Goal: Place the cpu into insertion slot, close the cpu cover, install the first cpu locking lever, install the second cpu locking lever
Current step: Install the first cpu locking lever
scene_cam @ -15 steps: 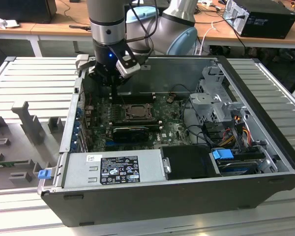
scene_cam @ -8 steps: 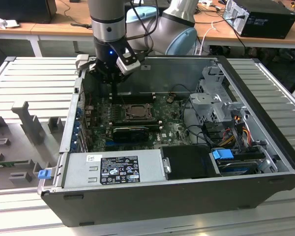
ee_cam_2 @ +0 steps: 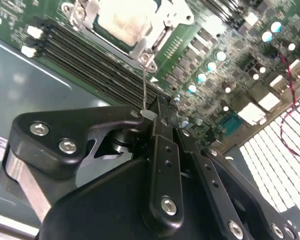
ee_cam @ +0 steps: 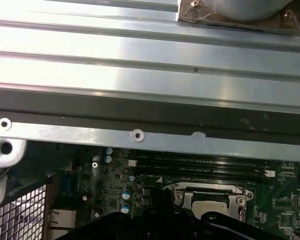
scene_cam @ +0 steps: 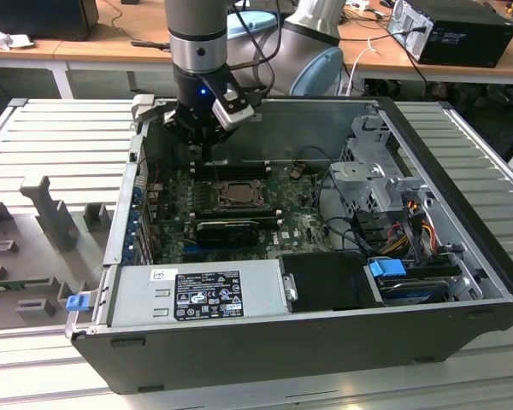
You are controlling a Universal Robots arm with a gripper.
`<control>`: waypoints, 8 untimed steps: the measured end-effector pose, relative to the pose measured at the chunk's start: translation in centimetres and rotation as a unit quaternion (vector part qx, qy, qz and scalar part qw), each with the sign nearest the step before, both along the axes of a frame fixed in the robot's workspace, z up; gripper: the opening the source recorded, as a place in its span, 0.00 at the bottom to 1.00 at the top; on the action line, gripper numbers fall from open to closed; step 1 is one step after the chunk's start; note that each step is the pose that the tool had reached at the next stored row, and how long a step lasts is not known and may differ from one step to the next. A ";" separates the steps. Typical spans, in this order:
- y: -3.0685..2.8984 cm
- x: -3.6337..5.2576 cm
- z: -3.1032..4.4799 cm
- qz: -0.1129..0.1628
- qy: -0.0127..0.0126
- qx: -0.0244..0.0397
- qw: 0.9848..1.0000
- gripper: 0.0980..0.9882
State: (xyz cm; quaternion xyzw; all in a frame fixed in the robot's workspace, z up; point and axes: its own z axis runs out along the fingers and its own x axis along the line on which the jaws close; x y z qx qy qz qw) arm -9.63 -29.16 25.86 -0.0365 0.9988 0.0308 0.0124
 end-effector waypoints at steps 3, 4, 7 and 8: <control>0.00 0.79 -0.03 0.000 0.000 0.000 1.000 0.01; 0.00 1.09 -0.04 0.000 0.000 0.000 1.000 0.01; 0.00 1.78 -0.09 0.000 0.000 0.000 1.000 0.01; 0.00 2.00 -0.10 0.000 0.000 0.000 1.000 0.01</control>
